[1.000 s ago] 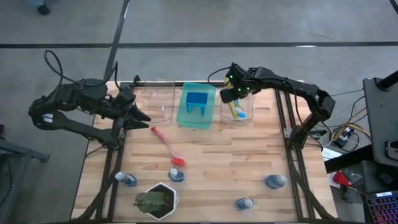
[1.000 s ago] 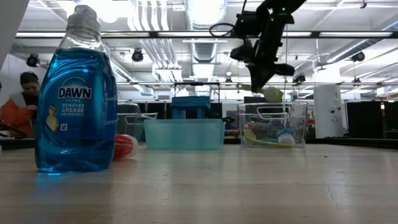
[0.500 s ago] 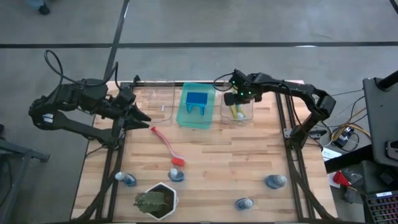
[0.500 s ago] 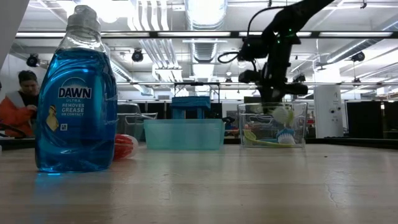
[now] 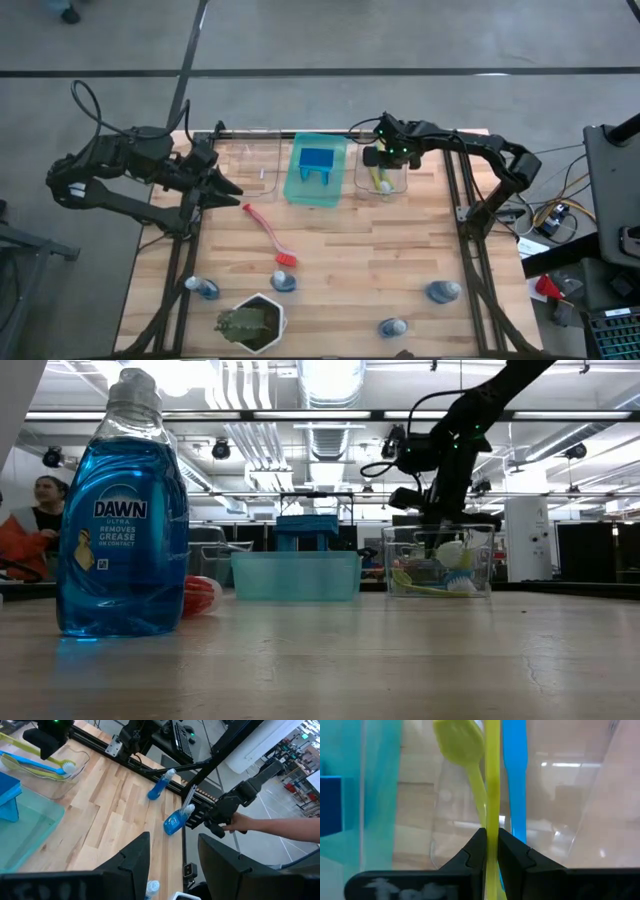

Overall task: Pick & Place Kitchen Sink Supplies
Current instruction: Put the light green dish brush into the right transparent bin, then put the red dish brush into the right transparent bin

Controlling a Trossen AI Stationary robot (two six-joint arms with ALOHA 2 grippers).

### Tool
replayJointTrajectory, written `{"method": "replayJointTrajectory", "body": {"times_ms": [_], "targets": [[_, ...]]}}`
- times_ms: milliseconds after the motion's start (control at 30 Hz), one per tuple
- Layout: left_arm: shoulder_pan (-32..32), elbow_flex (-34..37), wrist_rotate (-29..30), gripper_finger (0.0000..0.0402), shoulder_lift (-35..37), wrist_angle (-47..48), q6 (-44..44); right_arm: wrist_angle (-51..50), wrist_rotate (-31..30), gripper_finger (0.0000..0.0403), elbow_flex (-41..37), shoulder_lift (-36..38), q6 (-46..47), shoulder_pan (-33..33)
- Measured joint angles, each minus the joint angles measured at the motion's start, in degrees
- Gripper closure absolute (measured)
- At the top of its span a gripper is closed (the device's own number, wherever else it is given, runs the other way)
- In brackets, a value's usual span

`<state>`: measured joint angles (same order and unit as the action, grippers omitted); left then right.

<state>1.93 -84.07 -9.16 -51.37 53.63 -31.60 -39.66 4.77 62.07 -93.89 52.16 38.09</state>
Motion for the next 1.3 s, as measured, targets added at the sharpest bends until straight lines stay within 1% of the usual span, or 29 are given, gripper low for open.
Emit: {"method": "replayJointTrajectory", "body": {"times_ms": [433,867,1000,1100,1300], "targets": [[0.0,0.0,0.0,0.0243,0.0,0.0,-0.2,1.7,-0.1,0.0369,-0.6,0.0,0.6,0.6],[0.0,0.0,0.0,0.0243,0.0,0.0,-0.1,1.8,-0.1,0.0368,-0.5,0.0,-2.2,0.6],[0.0,0.0,0.0,0.0243,-0.1,0.0,0.2,2.4,2.0,0.0354,-0.4,0.2,-2.9,0.6],[0.0,0.0,0.0,0.0243,-0.2,0.0,0.1,2.5,2.3,0.0340,0.7,0.9,-4.9,0.5],[0.0,0.0,0.0,0.0243,-0.2,0.0,0.1,2.1,3.0,0.0297,1.5,0.9,-4.5,1.3]]}}
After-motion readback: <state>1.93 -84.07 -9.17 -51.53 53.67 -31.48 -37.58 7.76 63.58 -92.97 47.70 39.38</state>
